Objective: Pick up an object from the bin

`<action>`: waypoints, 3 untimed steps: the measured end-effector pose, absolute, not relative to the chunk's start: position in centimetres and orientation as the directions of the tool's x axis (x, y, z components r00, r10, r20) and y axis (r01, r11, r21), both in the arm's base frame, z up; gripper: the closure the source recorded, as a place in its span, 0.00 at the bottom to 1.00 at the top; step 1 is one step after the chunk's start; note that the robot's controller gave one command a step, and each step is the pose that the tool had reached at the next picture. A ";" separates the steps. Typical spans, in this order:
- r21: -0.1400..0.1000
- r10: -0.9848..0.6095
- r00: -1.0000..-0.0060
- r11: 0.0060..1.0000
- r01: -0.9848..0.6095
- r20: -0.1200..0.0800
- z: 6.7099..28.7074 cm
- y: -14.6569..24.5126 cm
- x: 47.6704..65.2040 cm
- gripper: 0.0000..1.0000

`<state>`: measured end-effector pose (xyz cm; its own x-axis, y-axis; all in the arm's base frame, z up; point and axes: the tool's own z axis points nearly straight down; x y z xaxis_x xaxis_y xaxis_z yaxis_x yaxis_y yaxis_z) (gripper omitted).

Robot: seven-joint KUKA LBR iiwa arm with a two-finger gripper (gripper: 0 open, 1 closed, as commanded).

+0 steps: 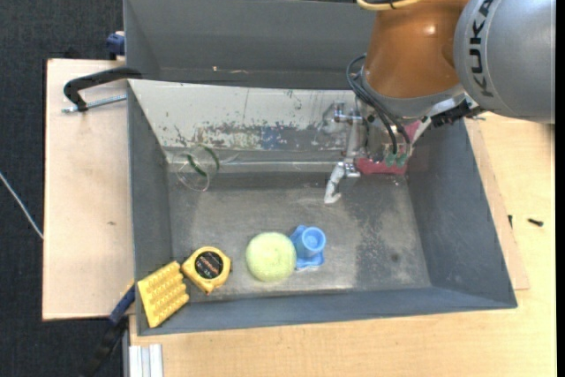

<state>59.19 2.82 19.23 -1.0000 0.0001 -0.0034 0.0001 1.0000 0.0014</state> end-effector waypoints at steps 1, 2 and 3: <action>0.002 0.078 -0.997 0.997 0.077 -0.004 14.1 8.5 53.9 0.00; 0.003 0.065 -0.998 0.998 0.065 0.004 11.2 12.6 50.9 0.00; 0.001 -0.048 -0.999 0.999 -0.048 0.000 12.4 10.0 49.5 0.00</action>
Offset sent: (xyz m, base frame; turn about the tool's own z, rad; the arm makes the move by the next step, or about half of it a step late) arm -0.0466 0.0677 -0.0694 0.0031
